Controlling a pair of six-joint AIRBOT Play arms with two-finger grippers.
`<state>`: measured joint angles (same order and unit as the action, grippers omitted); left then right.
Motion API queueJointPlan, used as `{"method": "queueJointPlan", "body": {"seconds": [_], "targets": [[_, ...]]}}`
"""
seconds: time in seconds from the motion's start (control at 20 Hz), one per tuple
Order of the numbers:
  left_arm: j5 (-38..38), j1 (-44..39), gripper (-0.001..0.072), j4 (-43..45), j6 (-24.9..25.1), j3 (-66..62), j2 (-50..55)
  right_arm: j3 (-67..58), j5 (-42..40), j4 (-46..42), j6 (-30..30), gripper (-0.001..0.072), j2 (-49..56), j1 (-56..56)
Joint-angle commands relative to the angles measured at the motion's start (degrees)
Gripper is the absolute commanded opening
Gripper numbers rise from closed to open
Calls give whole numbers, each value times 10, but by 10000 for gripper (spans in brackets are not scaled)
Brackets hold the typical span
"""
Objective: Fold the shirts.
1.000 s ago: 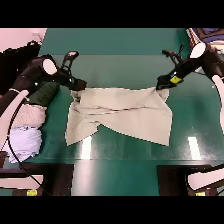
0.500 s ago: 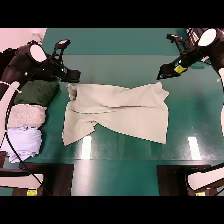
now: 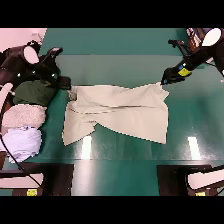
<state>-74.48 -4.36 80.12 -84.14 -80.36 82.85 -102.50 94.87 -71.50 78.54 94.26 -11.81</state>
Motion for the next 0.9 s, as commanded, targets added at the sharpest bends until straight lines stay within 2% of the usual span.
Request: {"method": "queueJointPlan", "body": {"seconds": [0.0,0.25,0.4,0.55,0.6,0.65,0.7,0.75,0.8,0.85], "targets": [[-5,44,551,6,2,111,-50,82,-21,0,-2,408,-60,21],[94,64,551,-71,21,265,-76,221,-80,0,-2,408,-163,70],[170,64,550,-131,21,294,-73,277,-90,18,-2,408,-201,93],[190,64,548,-146,21,301,-73,324,-92,29,-2,408,-229,112],[195,64,521,-146,21,301,-73,341,-94,29,-2,408,-237,120],[196,64,323,-147,21,301,-73,363,-95,29,-2,407,-247,127],[196,64,230,-147,21,301,-73,384,-95,28,-2,408,-256,135],[196,64,224,-147,21,301,-73,410,-95,28,-2,408,-265,145],[196,64,154,-147,21,300,-73,436,-97,28,-2,408,-273,156],[195,64,28,-146,20,299,-73,463,-98,28,-2,408,-282,168]]}}
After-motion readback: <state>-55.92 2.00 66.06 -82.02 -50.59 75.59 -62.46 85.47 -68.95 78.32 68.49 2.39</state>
